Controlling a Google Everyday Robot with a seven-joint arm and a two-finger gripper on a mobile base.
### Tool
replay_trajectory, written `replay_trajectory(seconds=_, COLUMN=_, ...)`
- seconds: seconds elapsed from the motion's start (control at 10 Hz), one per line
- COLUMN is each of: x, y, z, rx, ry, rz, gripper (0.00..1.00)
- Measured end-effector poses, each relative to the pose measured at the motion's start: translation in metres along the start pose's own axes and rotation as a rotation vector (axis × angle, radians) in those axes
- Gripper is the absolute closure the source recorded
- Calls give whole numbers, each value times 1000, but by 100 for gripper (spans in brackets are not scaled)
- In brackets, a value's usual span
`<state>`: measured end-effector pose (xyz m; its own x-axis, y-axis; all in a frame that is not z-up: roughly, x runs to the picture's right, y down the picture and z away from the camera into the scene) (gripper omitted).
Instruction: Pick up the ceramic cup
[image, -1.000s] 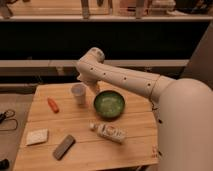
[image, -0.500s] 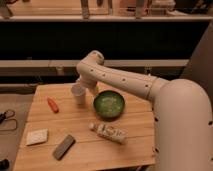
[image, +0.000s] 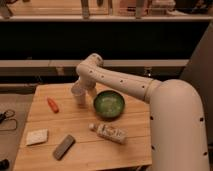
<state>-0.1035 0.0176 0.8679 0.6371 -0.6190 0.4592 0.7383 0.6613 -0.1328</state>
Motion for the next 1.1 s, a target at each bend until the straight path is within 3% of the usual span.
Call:
replay_trajectory(seconds=0.2, x=-2, y=10, z=21, rx=-5, ry=-12, rz=-3, gripper=20)
replay_trajectory(seconds=0.6, x=-2, y=10, z=22, rx=-9, ry=-19, rz=-9, gripper=23)
replay_trajectory(seconds=1.1, x=-2, y=8, z=19, rx=-11, ry=-15, rz=-16, gripper=70)
